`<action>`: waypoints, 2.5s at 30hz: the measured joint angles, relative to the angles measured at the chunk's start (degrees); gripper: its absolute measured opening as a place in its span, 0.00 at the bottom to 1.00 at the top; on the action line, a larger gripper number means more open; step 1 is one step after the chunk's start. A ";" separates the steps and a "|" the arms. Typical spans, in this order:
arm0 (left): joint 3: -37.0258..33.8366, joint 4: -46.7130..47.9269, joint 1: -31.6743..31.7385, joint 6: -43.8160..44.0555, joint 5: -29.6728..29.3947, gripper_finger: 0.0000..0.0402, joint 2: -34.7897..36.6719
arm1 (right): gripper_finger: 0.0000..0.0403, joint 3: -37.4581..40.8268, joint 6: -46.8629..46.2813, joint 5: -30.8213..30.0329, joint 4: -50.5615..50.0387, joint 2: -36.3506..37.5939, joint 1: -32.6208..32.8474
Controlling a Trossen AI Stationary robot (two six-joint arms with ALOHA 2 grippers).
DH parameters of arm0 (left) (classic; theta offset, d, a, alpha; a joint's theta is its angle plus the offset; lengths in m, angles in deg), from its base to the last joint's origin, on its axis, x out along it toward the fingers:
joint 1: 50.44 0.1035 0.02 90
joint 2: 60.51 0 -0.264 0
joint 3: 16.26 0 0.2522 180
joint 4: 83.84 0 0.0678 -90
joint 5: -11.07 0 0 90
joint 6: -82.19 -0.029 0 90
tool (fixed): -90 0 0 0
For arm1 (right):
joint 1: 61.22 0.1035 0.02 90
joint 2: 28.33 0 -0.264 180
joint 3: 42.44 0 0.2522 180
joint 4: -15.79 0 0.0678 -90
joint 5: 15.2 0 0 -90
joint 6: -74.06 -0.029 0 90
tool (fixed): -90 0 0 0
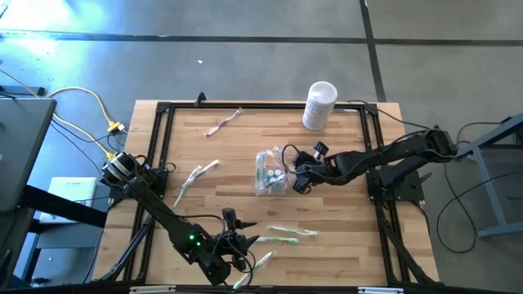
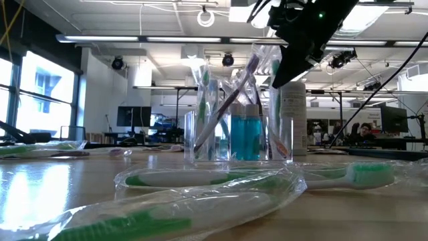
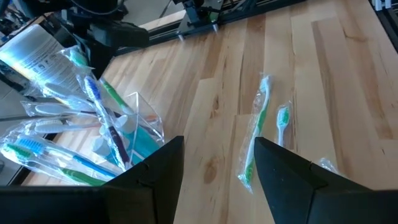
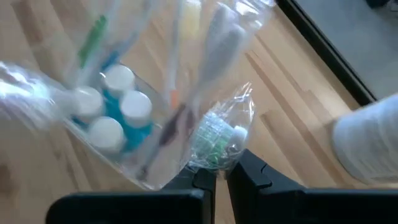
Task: Pick & Place toothbrushing station
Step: Put the green toothbrush into the transparent organizer
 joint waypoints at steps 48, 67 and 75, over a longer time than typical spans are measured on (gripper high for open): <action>-0.02 1.35 0.02 1.29 0.45 0.46 0.00 | 0.35 0.17 4.45 33.71 1.94 13.73 1.38; -0.02 1.46 0.04 1.40 0.54 0.46 0.00 | 0.35 0.17 9.45 39.33 1.97 13.49 17.74; -0.02 1.45 0.04 1.42 0.54 0.46 0.00 | 0.35 0.17 9.30 34.04 1.94 13.47 23.77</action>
